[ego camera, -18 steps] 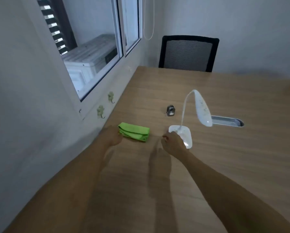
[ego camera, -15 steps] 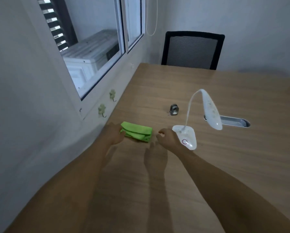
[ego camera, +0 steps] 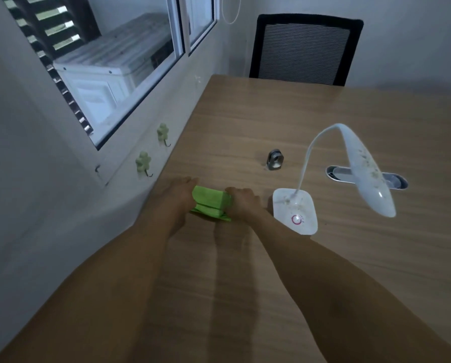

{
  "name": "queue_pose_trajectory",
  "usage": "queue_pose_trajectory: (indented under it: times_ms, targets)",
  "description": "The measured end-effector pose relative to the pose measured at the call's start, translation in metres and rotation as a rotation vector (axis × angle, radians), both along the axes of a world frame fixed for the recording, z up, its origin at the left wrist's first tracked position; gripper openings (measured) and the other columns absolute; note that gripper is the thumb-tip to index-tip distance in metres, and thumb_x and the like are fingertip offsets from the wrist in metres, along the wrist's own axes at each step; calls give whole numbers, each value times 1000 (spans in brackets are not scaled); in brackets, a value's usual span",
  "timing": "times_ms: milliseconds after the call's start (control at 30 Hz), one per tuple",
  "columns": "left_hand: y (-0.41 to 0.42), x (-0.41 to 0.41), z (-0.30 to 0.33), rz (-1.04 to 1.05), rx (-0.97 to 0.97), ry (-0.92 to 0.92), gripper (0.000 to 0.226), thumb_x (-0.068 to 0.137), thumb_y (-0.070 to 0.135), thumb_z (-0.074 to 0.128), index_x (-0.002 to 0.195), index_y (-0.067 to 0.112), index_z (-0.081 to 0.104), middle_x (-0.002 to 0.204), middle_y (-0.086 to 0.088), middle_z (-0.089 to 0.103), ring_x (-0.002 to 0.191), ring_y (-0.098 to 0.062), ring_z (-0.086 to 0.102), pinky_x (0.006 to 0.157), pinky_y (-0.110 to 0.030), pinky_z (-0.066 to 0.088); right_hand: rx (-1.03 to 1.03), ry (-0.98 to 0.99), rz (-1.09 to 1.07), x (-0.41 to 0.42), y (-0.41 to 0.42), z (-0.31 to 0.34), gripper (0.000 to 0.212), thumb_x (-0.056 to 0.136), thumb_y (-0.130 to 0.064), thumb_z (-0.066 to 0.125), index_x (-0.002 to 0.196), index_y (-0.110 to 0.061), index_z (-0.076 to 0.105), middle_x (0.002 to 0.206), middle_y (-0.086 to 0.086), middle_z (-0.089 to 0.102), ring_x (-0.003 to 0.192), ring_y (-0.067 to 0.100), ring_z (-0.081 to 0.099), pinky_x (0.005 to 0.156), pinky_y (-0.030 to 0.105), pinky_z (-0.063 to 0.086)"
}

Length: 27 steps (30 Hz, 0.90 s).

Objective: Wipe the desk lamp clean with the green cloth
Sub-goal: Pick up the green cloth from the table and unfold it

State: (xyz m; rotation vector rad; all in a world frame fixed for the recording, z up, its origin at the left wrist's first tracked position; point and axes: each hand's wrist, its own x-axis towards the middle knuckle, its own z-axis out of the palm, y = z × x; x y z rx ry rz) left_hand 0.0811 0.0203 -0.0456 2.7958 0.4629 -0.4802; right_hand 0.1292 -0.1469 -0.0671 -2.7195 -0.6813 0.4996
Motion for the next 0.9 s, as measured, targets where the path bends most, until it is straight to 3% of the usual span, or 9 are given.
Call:
queue_pose_trajectory:
  times_ms: [233,400,600,733,767,800,900]
  targets:
    - [2,-5,-6,-16,54,65,90,76,14,61,151,24,13,155,-12,25,138,-34,28,110,-41,35,18,-30,-4,-6,0,0,64,83,-19,59,141,-14,34,140,13,41,128,41,31,104,48,32]
    - [1,-12,8,-14,170,47,62,70,17,57,131,17,46,133,-16,33,125,-36,34,100,-44,41,15,-80,22,-18,-1,7,63,78,-14,63,135,-7,38,134,17,42,122,39,36,100,44,37]
    - [0,-33,20,-19,163,-9,40,73,15,57,112,9,61,123,-16,41,117,-34,40,92,-41,47,80,-38,-16,-31,-12,18,28,76,-10,61,102,-4,68,112,21,54,102,40,54,85,37,48]
    - [-7,-55,40,-11,30,41,34,75,16,59,106,2,65,112,-22,61,100,-35,60,80,-39,50,261,144,-122,-46,-29,31,9,75,-2,61,66,0,64,71,15,55,77,28,59,59,30,46]
    - [-11,-61,45,-9,1,59,30,75,16,59,101,2,66,108,-23,64,98,-36,61,78,-38,50,340,229,-170,-50,-34,33,11,77,-1,60,67,-3,64,68,12,55,74,24,57,58,28,43]
    - [-14,-66,49,-2,-32,68,25,74,17,60,94,3,68,103,-22,66,94,-34,63,76,-37,50,431,322,-223,-55,-41,37,8,80,-1,59,77,-2,66,70,11,56,74,22,56,60,26,43]
    - [-30,-84,61,55,-197,104,14,74,19,64,81,8,70,83,-13,64,71,-23,59,65,-28,46,646,570,-444,-69,-67,51,28,88,-10,57,115,-5,59,92,8,56,88,20,54,75,27,43]
